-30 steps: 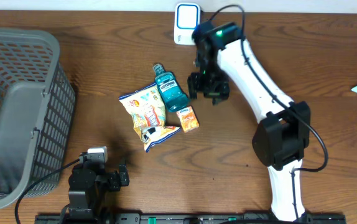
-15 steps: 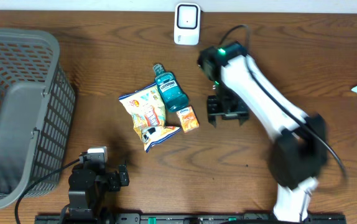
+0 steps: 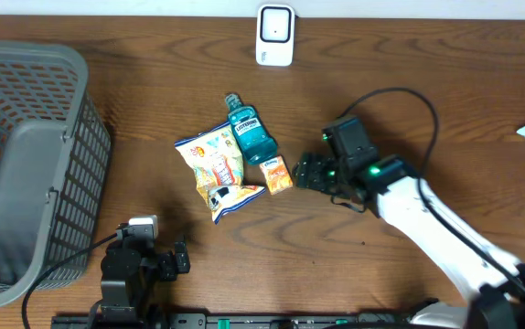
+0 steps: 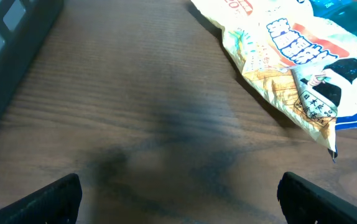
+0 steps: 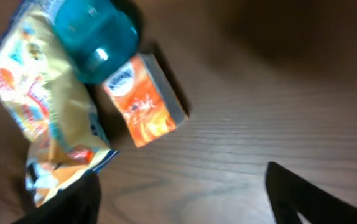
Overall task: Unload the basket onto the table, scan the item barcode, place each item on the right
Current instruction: 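Reach the right gripper to the orange-white box and grasp it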
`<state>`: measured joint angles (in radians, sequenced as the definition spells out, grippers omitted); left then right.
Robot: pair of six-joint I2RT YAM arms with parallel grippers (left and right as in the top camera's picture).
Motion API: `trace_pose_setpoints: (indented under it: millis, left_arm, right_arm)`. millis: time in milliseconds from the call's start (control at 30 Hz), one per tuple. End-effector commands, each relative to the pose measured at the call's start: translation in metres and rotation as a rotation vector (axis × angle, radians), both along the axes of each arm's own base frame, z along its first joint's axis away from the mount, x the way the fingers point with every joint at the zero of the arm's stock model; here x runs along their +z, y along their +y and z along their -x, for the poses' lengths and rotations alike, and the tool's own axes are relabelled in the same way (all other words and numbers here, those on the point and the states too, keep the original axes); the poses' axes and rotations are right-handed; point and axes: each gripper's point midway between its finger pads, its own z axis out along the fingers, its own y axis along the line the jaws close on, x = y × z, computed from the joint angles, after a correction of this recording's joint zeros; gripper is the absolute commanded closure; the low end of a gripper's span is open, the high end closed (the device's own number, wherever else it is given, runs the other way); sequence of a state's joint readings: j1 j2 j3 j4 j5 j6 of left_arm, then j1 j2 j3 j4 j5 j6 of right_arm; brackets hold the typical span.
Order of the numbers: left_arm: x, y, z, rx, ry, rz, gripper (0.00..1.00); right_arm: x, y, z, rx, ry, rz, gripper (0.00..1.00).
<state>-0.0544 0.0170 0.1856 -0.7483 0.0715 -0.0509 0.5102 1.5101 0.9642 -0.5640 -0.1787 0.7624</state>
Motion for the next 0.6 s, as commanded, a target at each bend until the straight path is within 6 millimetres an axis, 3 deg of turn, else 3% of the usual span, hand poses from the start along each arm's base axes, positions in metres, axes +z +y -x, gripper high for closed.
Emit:
trace_pose_setpoints:
  millis: [0,200,300,467,567]
  left_arm:
    - [-0.006,0.002,0.003,0.000,0.022,-0.017,0.02]
    - [-0.006,0.002,0.003,0.000,0.022,-0.017,0.02]
    - [-0.006,0.002,0.003,0.000,0.022,-0.017,0.02]
    - [-0.006,0.002,0.003,0.000,0.022,-0.017,0.02]
    - [-0.006,0.002,0.003,0.000,0.022,-0.017,0.02]
  right_arm:
    - [-0.016,0.023,-0.001,-0.100,0.103,-0.102,0.30]
    - [-0.039,0.039,-0.017,-0.188,0.135,-0.158,0.31]
    - [-0.059,0.039,-0.016,-0.246,0.196,-0.151,0.34]
    - [-0.087,0.040,-0.013,-0.281,0.258,-0.133,0.43]
    - [-0.098,0.041,-0.013,-0.281,0.271,-0.127,0.55]
